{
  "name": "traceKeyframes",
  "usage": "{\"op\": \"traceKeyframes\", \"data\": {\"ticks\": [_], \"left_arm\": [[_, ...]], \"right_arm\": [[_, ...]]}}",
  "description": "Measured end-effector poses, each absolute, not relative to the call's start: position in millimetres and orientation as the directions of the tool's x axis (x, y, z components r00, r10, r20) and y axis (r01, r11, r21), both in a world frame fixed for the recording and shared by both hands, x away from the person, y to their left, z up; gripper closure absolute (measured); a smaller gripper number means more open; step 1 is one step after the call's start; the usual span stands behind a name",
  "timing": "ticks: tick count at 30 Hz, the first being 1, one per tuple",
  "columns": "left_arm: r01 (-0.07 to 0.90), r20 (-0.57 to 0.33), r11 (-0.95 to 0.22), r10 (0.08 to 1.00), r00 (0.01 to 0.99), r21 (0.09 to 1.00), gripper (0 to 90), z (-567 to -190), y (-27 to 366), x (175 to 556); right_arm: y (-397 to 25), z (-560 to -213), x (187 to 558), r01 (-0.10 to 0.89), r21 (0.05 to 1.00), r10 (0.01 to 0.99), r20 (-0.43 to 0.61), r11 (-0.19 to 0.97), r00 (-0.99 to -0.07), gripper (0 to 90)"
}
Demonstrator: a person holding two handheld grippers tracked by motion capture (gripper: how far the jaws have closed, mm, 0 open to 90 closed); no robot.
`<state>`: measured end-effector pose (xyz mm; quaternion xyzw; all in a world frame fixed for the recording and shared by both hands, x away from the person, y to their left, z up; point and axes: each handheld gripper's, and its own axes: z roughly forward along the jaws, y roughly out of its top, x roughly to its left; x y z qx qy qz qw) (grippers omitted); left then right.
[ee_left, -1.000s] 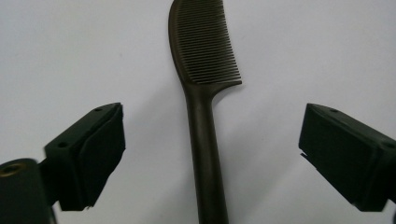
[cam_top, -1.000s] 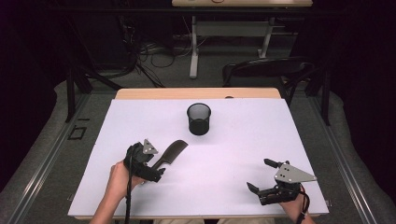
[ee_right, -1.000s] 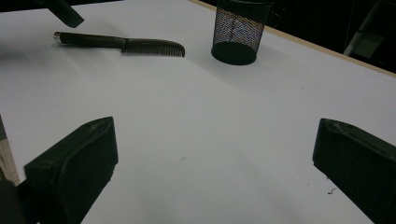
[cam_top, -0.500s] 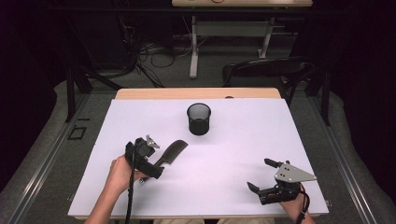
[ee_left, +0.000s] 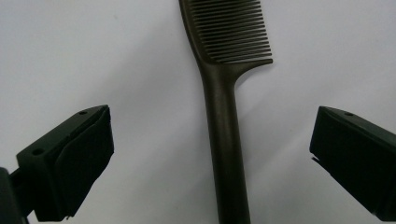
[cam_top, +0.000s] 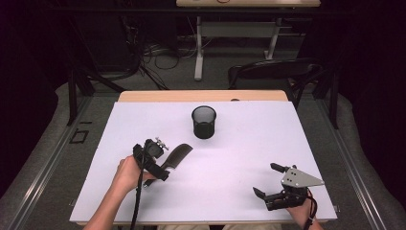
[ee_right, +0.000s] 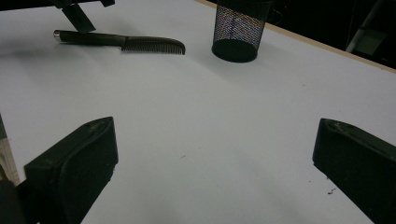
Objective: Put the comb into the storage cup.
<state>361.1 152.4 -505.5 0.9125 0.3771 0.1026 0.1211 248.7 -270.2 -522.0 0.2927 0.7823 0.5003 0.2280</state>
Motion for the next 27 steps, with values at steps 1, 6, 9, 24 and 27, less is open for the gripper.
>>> {"op": "traceKeyframes", "data": {"ticks": [1, 6, 9, 24, 27], "left_arm": [[0.659, 0.103, -0.693, 0.708, 0.699, 0.292, 0.2, -506.1, 152.3, 362.4], [0.660, 0.087, -0.701, 0.700, 0.709, 0.268, 16.4, -509.1, 149.4, 366.0], [0.661, 0.078, -0.703, 0.698, 0.712, 0.261, 24.2, -510.3, 148.0, 367.7], [0.682, 0.069, -0.702, 0.705, 0.705, 0.202, 54.5, -517.3, 138.8, 376.1], [0.685, 0.060, -0.702, 0.705, 0.706, 0.196, 57.3, -518.1, 138.2, 377.6]], "right_arm": [[-270.4, -522.1, 248.8, 0.230, 0.915, 0.686, -0.065, 0.330, -0.725, 0.0], [-270.0, -522.4, 249.0, 0.233, 0.915, 0.686, -0.062, 0.329, -0.725, 0.0], [-270.4, -522.5, 249.3, 0.228, 0.915, 0.684, -0.067, 0.332, -0.727, 0.0], [-269.9, -522.6, 249.1, 0.233, 0.915, 0.681, -0.060, 0.330, -0.730, 0.0], [-269.4, -522.5, 248.7, 0.234, 0.914, 0.681, -0.059, 0.331, -0.730, 0.0]]}}
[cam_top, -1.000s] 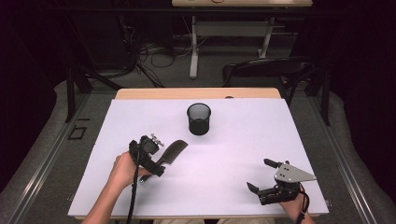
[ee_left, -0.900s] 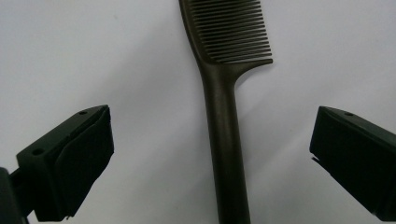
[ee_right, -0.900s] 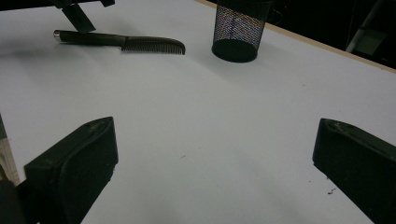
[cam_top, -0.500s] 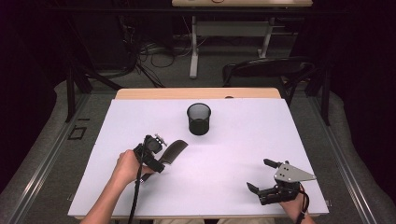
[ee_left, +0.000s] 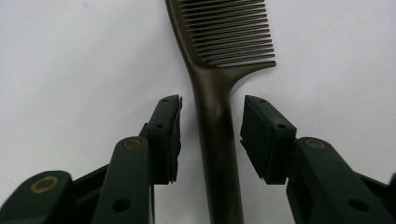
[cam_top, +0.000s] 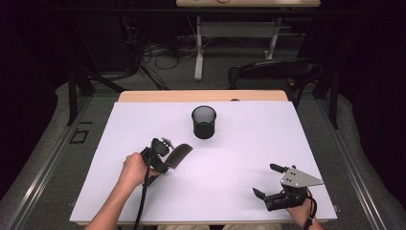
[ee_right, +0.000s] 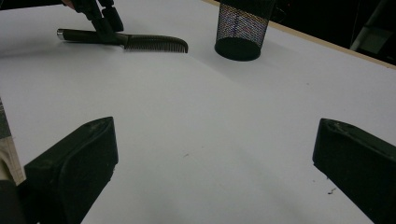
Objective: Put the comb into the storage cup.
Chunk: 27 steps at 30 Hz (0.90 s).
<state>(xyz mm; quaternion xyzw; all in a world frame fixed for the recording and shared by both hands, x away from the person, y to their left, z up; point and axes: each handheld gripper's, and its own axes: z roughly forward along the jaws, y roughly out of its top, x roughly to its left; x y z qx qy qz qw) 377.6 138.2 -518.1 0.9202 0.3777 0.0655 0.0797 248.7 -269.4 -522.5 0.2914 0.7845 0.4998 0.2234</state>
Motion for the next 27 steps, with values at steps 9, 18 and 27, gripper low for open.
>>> {"op": "traceKeyframes", "data": {"ticks": [9, 18, 27], "left_arm": [[0.704, 0.037, -0.686, 0.720, 0.693, 0.186, 62.4, -524.6, 139.3, 380.0], [0.719, 0.026, -0.661, 0.740, 0.672, 0.212, 71.0, -525.7, 140.8, 377.0], [0.723, 0.013, -0.647, 0.747, 0.664, 0.243, 72.2, -524.7, 145.1, 375.9]], "right_arm": [[-269.2, -523.4, 249.5, 0.237, 0.912, 0.675, -0.057, 0.335, -0.735, 0.0], [-268.3, -524.1, 249.6, 0.246, 0.909, 0.675, -0.050, 0.336, -0.736, 0.0], [-268.6, -524.3, 249.9, 0.244, 0.910, 0.674, -0.052, 0.336, -0.737, 0.0]]}}
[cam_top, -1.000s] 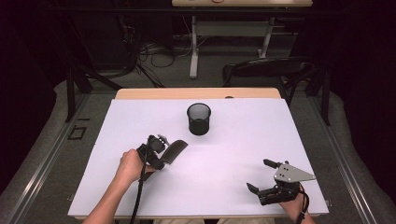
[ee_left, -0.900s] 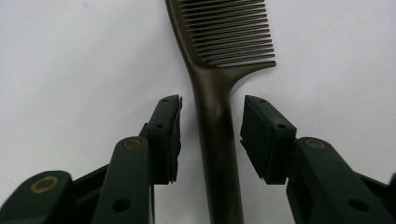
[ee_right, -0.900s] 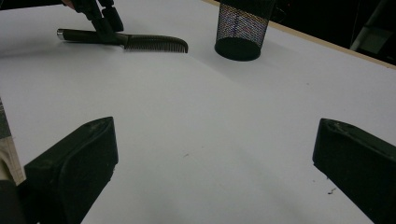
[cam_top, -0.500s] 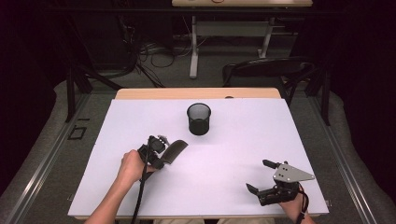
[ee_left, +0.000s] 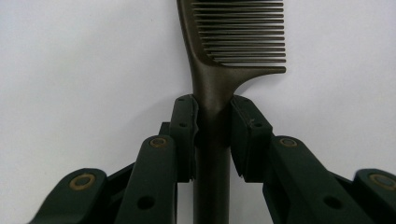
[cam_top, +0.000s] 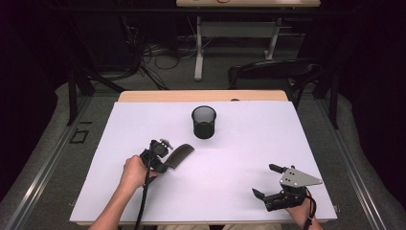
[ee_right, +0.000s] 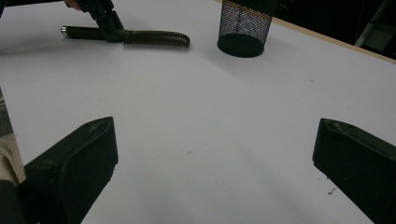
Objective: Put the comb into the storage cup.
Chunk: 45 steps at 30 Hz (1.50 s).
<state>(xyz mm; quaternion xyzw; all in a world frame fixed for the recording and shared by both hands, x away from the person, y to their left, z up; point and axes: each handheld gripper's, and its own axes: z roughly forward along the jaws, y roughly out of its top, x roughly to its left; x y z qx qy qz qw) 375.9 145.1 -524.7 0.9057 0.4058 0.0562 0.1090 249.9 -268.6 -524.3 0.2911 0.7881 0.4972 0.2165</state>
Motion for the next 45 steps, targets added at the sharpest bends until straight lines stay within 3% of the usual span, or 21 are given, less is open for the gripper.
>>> {"op": "traceKeyframes", "data": {"ticks": [19, 45], "left_arm": [[0.672, -0.020, -0.564, 0.758, 0.651, 0.479, 72.2, -504.2, 168.0, 360.5], [0.586, -0.048, -0.488, 0.741, 0.670, 0.647, 72.2, -498.2, 178.7, 350.4]], "right_arm": [[-268.3, -523.9, 250.2, 0.239, 0.910, 0.676, -0.059, 0.339, -0.735, 0.0], [-270.4, -524.7, 251.4, 0.250, 0.905, 0.678, -0.055, 0.344, -0.733, 0.0]]}}
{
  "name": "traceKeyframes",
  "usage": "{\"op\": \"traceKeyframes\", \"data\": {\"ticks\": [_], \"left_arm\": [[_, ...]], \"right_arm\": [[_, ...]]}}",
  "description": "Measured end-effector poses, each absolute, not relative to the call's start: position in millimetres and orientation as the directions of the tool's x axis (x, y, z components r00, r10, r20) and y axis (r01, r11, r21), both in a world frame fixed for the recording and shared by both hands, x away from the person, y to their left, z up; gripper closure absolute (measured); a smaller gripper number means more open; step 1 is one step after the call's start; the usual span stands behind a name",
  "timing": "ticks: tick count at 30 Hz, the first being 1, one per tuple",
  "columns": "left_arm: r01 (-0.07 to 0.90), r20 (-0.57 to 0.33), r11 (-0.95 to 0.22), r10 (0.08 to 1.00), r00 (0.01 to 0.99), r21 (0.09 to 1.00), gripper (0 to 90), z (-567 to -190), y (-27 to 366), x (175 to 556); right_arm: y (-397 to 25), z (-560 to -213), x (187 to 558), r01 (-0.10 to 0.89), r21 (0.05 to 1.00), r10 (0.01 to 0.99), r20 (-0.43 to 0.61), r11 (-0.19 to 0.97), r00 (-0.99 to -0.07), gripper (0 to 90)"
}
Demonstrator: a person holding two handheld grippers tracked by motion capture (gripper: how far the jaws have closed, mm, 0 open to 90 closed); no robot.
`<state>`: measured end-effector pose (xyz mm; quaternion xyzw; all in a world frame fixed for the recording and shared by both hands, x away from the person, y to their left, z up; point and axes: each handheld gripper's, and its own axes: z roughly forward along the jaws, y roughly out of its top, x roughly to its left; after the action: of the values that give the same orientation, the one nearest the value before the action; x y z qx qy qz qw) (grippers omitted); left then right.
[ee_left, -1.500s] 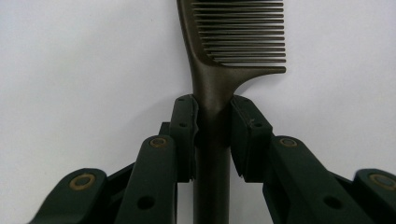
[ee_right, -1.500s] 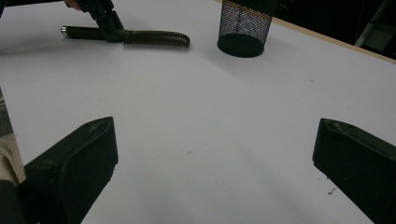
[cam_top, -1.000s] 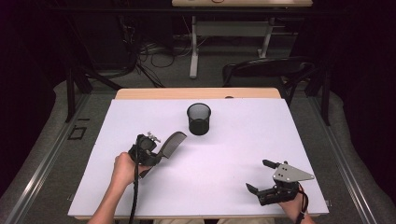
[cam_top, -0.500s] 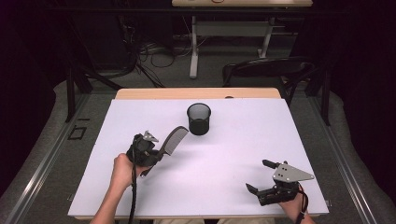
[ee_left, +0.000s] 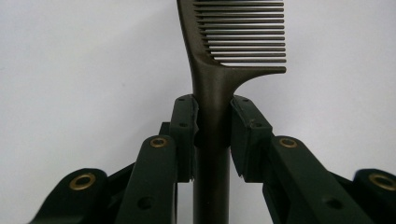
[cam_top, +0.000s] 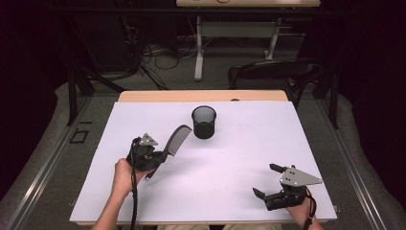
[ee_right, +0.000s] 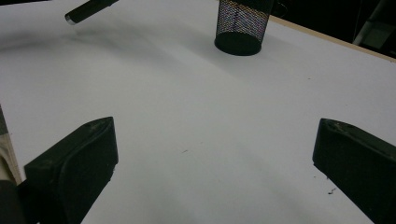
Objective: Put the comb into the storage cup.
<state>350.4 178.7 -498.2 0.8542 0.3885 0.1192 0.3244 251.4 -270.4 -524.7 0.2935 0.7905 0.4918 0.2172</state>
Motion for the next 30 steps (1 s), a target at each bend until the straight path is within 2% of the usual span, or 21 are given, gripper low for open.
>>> {"op": "traceKeyframes", "data": {"ticks": [14, 30], "left_arm": [[0.564, -0.060, -0.438, 0.751, 0.657, 0.700, 72.2, -498.3, 182.1, 347.4], [0.525, -0.033, -0.412, 0.763, 0.646, 0.744, 72.3, -497.8, 181.6, 344.5]], "right_arm": [[-270.4, -524.8, 251.5, 0.249, 0.906, 0.678, -0.054, 0.341, -0.733, 0.0], [-269.4, -523.8, 250.3, 0.247, 0.911, 0.683, -0.050, 0.330, -0.729, 0.0]]}}
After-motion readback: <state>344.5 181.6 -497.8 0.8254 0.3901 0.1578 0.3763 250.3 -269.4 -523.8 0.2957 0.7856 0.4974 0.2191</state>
